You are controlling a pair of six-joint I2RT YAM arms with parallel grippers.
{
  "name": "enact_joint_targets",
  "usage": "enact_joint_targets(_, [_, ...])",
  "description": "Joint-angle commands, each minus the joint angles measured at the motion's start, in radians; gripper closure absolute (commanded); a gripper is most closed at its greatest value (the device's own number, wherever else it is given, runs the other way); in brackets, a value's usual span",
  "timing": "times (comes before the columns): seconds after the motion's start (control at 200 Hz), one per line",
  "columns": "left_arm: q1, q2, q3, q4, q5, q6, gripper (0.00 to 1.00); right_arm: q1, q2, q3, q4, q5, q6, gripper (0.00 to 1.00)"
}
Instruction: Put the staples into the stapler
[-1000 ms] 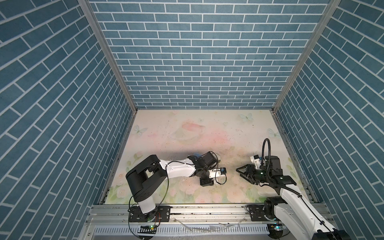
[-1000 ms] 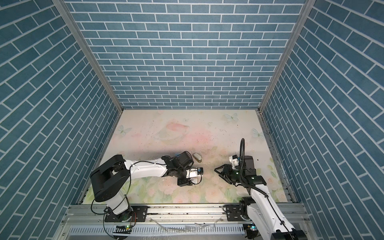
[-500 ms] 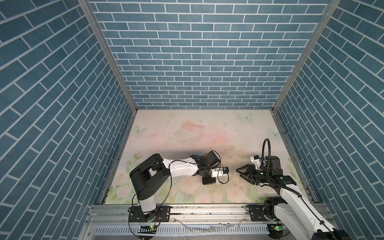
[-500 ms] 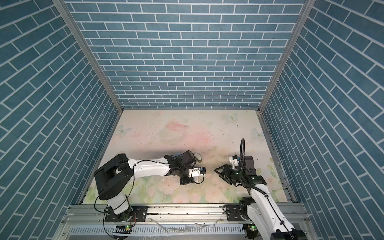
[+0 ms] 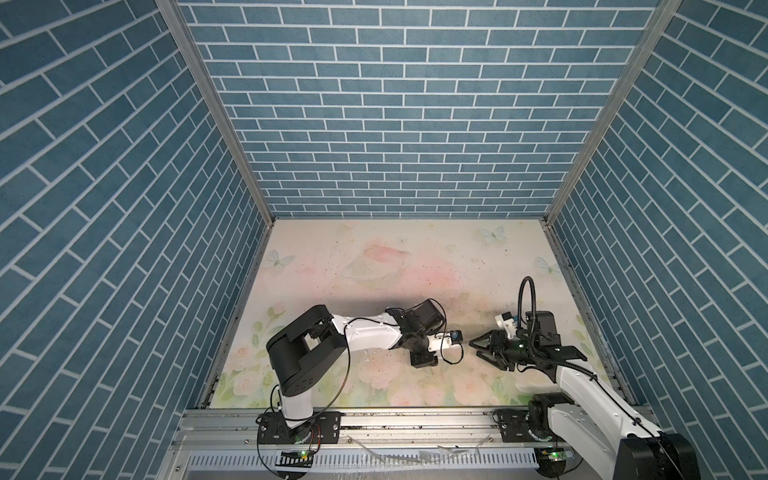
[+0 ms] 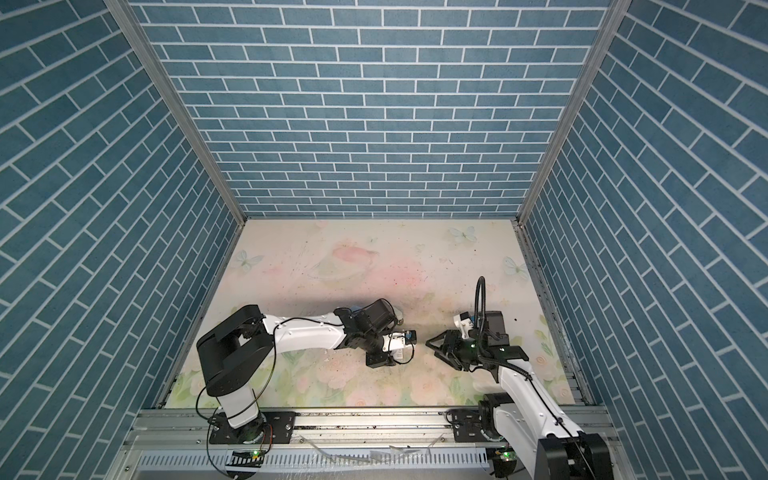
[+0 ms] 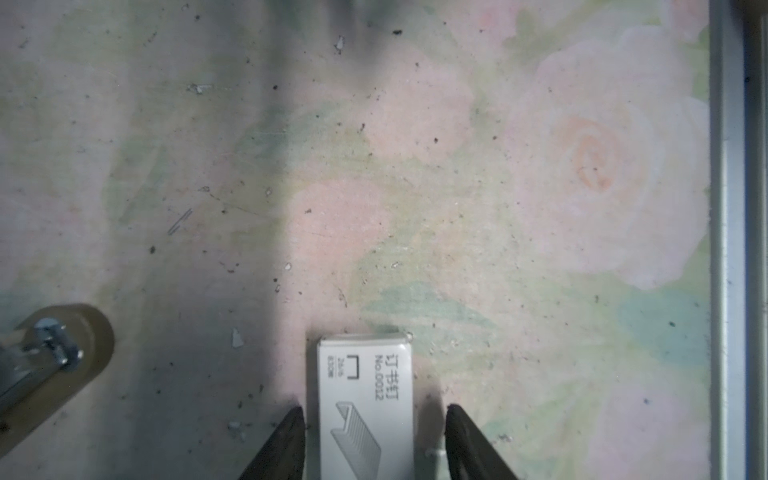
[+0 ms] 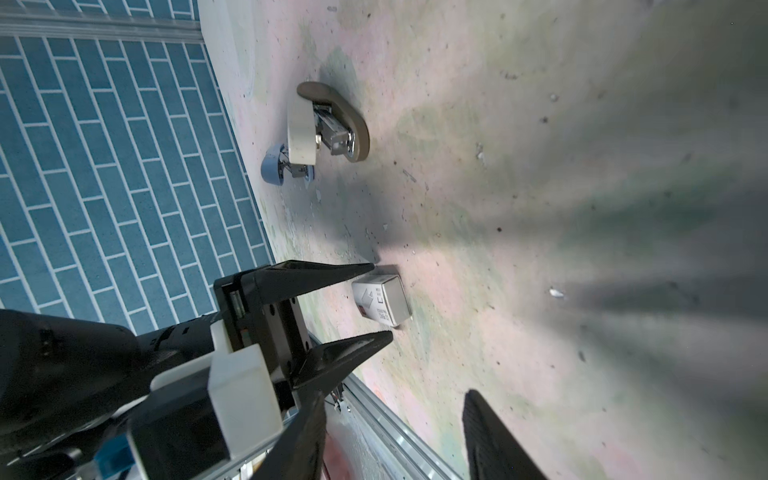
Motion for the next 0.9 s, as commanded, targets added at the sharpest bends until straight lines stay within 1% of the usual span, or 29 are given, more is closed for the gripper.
enact_joint_targets(0.0, [-0.006,-0.047,-0.050,0.037,-0.006,0.004,0.43,-0.005,0.045,0.003,0.060,-0.090,-0.061,0.46])
enact_joint_targets(0.13, [-0.002,-0.054,-0.099,0.106,-0.001,-0.019,0.44,-0.001,0.114,0.010,0.094,-0.141,-0.089,0.46])
enact_joint_targets(0.225, [-0.003,-0.054,-0.119,0.145,0.004,-0.027,0.44,0.003,0.162,0.020,0.107,-0.156,-0.104,0.46])
enact_joint_targets(0.395, [-0.001,-0.064,-0.163,0.245,-0.029,-0.045,0.44,0.027,0.219,0.022,0.159,-0.129,-0.085,0.46])
enact_joint_targets(0.46, [0.000,-0.063,-0.165,0.254,-0.028,-0.046,0.44,0.047,0.242,0.030,0.182,-0.118,-0.076,0.46])
enact_joint_targets(0.635, [0.001,-0.047,-0.157,0.251,-0.006,-0.037,0.50,0.089,0.320,0.043,0.267,-0.108,-0.048,0.46])
enact_joint_targets(0.73, [0.001,-0.045,-0.166,0.254,0.003,-0.040,0.58,0.111,0.368,0.046,0.323,-0.111,-0.032,0.47])
enact_joint_targets(0.895, [0.000,-0.039,-0.169,0.252,0.010,-0.032,0.59,0.136,0.428,0.060,0.375,-0.112,-0.024,0.48])
